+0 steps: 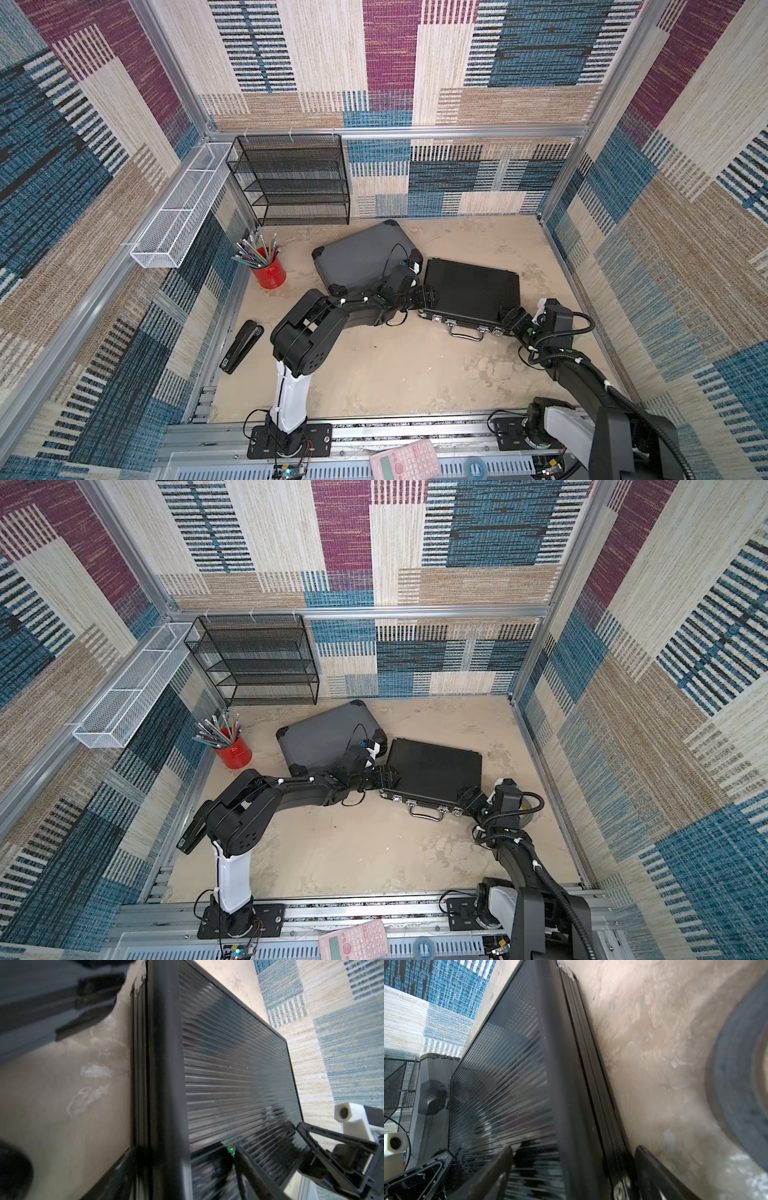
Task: Open the poker set cases
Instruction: Open the fastener on the poker set case.
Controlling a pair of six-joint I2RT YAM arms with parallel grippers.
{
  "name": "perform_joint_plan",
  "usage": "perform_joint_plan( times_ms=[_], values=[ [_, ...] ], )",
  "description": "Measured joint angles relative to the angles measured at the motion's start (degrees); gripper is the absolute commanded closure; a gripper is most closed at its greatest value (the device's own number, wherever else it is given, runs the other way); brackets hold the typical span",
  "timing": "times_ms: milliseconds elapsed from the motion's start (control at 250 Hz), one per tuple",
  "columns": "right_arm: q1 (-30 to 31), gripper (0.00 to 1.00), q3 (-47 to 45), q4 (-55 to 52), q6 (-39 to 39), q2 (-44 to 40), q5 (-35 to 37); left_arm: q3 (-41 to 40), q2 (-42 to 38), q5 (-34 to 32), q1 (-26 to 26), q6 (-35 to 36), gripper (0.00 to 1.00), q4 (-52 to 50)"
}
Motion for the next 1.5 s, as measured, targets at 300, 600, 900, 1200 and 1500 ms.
perform_joint_plan(
  times_ms=[300, 600, 900, 1200, 1500],
  values=[
    [0.02, 0.01, 3.21, -2.40, -1.31, 0.52, 1.22, 1.77, 1.90, 0.11, 0.42, -1.27, 0.27, 1.70],
    [-0.68, 0.01, 2.84, -6.08, -3.61, -2.38, 0.85, -3.08, -2.73, 5.03, 1.49, -1.22, 0.24, 1.29],
    [-4.11, 0.01, 3.34, -13.88, -5.40, -7.08, -0.28, -3.72, -4.35, 6.08, 1.49, 0.31, 0.22, 0.07],
    [-4.37, 0.01, 2.45, -17.59, -5.79, -10.19, -3.02, -3.74, -4.87, 6.19, 1.49, 0.74, 0.21, -0.11],
    [-4.35, 0.01, 0.22, -20.26, -5.70, -14.14, -7.32, -3.74, -4.87, 6.25, 1.49, 0.94, 0.21, -0.17]
  ],
)
